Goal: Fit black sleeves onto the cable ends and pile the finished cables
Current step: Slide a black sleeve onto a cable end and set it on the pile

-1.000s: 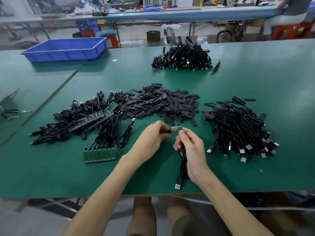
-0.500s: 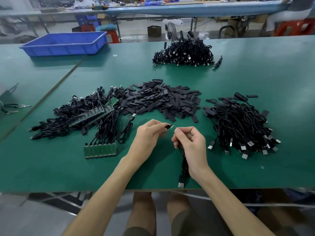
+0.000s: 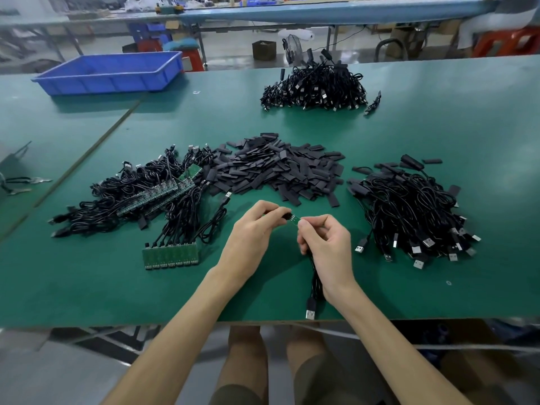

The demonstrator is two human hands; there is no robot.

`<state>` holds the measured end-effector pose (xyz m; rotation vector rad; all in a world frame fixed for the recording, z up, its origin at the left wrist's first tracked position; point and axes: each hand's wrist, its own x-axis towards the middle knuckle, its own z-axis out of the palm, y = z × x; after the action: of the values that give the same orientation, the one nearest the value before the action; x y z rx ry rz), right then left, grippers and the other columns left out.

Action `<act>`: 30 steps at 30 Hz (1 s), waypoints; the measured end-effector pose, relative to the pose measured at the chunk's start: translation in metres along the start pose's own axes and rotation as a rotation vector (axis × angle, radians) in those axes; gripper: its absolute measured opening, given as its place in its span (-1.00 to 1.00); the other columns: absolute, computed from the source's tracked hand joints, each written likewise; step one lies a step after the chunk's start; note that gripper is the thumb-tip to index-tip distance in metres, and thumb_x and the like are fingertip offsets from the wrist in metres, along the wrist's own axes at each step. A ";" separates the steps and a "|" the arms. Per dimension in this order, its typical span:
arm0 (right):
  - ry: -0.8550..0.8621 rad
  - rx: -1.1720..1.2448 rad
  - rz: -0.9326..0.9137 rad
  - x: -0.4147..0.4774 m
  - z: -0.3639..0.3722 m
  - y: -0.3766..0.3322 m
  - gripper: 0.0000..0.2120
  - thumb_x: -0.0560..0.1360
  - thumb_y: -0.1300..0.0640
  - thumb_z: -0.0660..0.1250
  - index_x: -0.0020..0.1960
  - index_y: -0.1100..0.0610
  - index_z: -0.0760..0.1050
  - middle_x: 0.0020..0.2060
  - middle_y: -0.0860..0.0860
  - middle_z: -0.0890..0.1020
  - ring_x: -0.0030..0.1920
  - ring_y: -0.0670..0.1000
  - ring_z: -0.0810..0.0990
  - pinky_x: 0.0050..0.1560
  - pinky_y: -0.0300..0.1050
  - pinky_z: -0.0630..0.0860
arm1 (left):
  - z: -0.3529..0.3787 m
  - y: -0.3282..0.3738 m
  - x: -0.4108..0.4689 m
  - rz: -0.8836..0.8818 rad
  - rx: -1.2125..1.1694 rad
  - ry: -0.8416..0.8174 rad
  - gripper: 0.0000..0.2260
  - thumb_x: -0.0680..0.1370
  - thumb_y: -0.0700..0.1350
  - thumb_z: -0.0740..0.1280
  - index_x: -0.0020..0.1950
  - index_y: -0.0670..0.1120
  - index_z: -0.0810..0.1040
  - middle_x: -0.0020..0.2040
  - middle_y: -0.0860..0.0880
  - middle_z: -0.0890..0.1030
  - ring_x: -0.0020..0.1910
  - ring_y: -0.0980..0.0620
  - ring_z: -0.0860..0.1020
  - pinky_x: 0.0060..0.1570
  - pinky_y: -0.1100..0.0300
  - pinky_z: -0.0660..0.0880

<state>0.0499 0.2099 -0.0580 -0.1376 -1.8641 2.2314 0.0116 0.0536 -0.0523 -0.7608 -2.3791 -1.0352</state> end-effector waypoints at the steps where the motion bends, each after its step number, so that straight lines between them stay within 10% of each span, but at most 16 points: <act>1: -0.001 0.000 0.000 0.000 0.000 0.000 -0.95 0.59 0.24 0.39 -0.04 0.19 0.56 -0.38 -0.01 0.63 -0.36 -0.05 0.53 -0.32 -0.23 0.50 | 0.000 0.000 0.000 -0.001 0.000 -0.002 -0.72 0.57 -0.42 0.35 0.24 -0.22 0.62 0.11 -0.07 0.55 0.02 0.07 0.61 0.13 0.07 0.62; 19: -0.129 -0.042 0.026 -0.002 -0.001 -0.001 -0.91 0.62 0.24 0.38 -0.05 0.25 0.57 -0.38 0.05 0.65 -0.38 -0.03 0.54 -0.33 -0.21 0.50 | -0.034 0.002 -0.005 0.230 0.299 -0.254 -0.48 0.40 -0.58 0.28 0.29 -0.23 0.58 0.16 -0.18 0.54 0.12 -0.13 0.54 -0.17 -0.09 0.60; 30: -0.097 -0.045 0.037 -0.004 0.001 -0.004 -0.91 0.64 0.22 0.37 0.03 0.25 0.56 -0.34 0.03 0.66 -0.37 -0.02 0.55 -0.32 -0.15 0.52 | -0.040 0.003 -0.006 0.284 0.275 -0.281 -0.53 0.45 -0.57 0.33 0.31 -0.28 0.56 0.16 -0.18 0.54 0.10 -0.06 0.55 -0.03 0.02 0.62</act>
<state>0.0543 0.2090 -0.0542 -0.0730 -1.9781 2.2588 0.0251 0.0229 -0.0289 -1.1576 -2.4739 -0.5007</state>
